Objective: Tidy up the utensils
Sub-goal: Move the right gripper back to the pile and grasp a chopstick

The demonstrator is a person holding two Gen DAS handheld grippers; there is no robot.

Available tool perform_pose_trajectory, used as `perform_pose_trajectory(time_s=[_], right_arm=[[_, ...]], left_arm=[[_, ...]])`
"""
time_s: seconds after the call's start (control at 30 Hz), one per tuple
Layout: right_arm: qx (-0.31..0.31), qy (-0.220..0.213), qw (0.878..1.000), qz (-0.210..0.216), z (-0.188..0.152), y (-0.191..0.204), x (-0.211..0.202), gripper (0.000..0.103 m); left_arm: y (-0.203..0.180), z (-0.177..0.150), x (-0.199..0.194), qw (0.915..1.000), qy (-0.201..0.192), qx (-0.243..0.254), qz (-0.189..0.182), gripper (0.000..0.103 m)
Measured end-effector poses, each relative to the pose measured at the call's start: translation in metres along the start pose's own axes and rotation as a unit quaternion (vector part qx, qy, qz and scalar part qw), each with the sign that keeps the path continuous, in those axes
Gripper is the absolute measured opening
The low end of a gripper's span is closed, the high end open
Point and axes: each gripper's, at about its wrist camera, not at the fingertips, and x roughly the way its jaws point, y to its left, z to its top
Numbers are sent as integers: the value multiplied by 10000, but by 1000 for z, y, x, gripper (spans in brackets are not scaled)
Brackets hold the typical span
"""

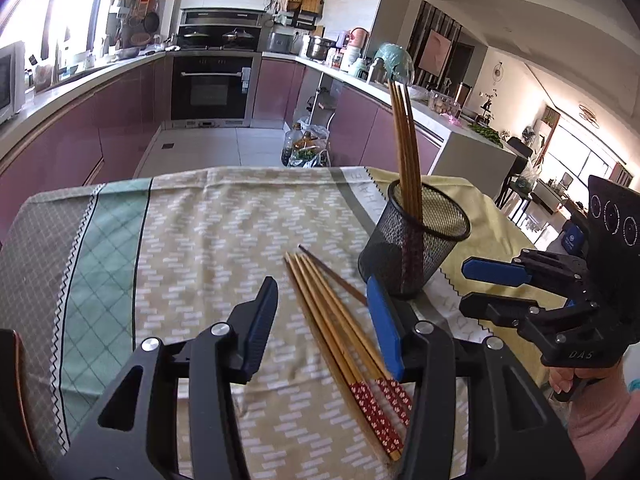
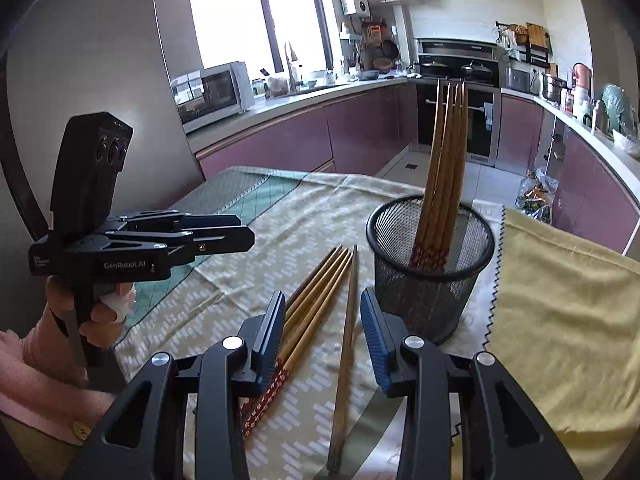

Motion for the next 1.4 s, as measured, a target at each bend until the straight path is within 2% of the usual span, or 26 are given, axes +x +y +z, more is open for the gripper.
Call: perform_pose_trajectory(time_s=[0.13,0.33,0.57,0.8,1.0,1.27,1.4], right_arm=[[102,400,9991,-61,-17,1,23,37],[310,709,9969,-137,-30,-4,42,37],[392,746,9962,-230,-30,-6,47,37],[452,780,9956,-252,-31,-6,55,37],[440,785,9955,-283,-29,-7,56,37],[366,816,9950,-449,-26,-5,64,33],[314,875,9942,-533,-25,-4,70,29]], left_arm=[[2,-22,11,9996,282,28,50,46],[4,-41,26,9982,606,-18,-14,46],[1,-46,46,9960,893,-5,66,44],[0,-40,62,9938,1057,122,324,41],[-4,-39,65,9930,1062,250,455,41],[-2,-38,65,9923,1099,238,520,30],[-2,-36,67,9917,1123,263,574,33]])
